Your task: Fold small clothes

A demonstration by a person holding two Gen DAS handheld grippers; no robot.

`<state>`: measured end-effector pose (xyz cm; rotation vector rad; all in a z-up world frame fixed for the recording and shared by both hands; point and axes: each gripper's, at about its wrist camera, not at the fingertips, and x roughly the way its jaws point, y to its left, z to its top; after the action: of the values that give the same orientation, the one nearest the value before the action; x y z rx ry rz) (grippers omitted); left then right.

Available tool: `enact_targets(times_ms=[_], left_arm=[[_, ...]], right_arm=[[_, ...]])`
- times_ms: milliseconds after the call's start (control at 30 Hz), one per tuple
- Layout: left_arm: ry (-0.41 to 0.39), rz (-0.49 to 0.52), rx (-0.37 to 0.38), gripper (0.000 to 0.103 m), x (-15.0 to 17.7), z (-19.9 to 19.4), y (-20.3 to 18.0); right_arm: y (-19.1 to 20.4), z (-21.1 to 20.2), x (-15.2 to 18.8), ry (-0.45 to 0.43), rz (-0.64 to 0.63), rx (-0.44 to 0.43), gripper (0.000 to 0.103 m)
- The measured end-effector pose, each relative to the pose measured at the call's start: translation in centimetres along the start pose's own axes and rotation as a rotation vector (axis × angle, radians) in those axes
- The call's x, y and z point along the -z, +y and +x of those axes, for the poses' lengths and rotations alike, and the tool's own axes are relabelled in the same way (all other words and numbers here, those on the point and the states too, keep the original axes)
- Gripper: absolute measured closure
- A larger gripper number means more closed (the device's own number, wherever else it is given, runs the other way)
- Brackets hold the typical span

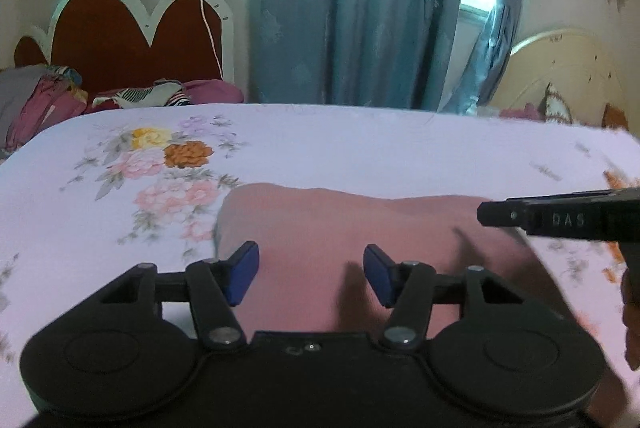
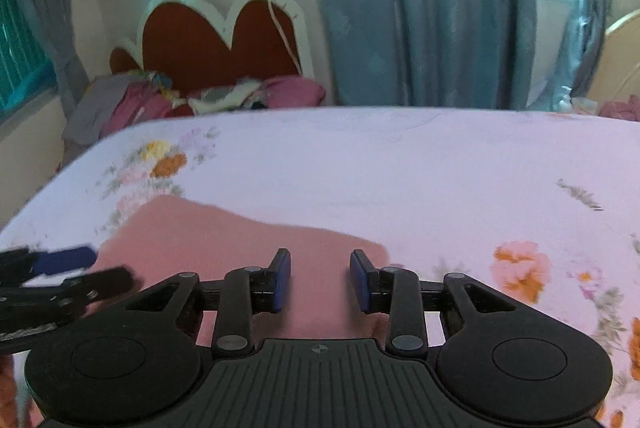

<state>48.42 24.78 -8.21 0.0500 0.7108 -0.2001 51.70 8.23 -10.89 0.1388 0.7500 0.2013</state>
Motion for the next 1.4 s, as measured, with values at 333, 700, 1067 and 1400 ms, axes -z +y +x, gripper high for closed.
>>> enact_targets(times_ms=[333, 700, 1067, 1400], left_arm=[[0.015, -0.054, 0.025, 0.046, 0.3, 0.6, 0.5], [0.008, 0.063, -0.008, 0.044, 6.7, -8.6, -1.1], [0.111, -0.021, -0.004, 0.038, 9.0, -8.3, -0.3], [0.063, -0.091, -0.064, 0.012, 7.4, -13.9, -1.1]], right_arm=[[-0.8, 2.4, 1.2, 0.039, -0.034, 0.101, 0.069], [3.2, -7.5, 7.2, 0.002, -0.144, 0.023, 0.069], [-0.2, -7.5, 13.0, 0.059, 0.133, 0.073, 0.068], [-0.2, -12.4, 11.3, 0.006, 0.208, 0.026, 0.024]])
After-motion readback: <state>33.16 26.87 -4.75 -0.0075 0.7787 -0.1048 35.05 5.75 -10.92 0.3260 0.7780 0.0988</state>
